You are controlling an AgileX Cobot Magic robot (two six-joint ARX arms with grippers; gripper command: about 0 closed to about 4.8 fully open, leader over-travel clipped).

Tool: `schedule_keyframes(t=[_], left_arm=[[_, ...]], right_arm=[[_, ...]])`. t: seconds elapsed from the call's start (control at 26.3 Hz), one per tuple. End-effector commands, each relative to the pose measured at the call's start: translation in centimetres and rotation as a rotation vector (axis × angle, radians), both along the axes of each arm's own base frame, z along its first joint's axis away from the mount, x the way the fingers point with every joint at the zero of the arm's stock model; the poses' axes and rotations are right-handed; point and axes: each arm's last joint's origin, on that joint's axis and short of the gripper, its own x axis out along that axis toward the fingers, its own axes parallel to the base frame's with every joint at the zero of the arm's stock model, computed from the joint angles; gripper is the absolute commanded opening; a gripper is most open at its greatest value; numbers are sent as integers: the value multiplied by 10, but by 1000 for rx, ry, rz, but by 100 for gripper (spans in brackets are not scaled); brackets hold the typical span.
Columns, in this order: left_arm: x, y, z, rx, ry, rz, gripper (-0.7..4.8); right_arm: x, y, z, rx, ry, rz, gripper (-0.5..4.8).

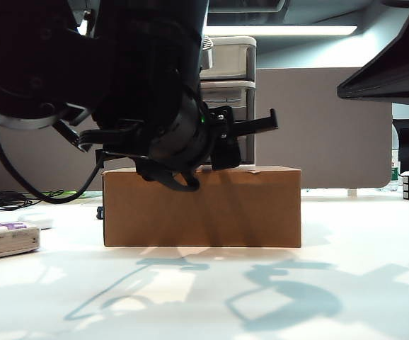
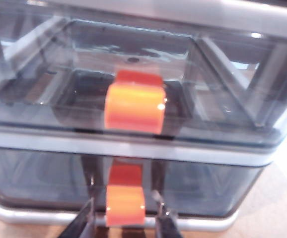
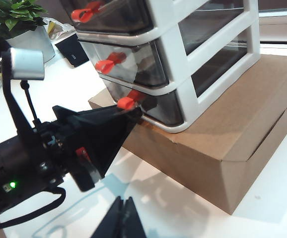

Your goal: Open the third layer of the drawer on the table, pick up a pack of napkins on the table and put it in, and finally close the drawer.

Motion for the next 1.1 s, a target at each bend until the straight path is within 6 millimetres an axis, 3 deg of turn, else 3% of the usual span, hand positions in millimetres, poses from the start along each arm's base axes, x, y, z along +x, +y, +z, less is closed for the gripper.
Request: schedule_keyframes(t=[0.04,0.84,1.1], left_arm=[[4,2,4,-34,-23,6,152],[7,3,6,43,-45,-3,144],[7,3,6,43,-45,-3,56]], right_arm=[[0,0,4,6,-27,3,-6],[0,1,4,6,-26,7,-6],[0,1,4,6,-25,8,-6]])
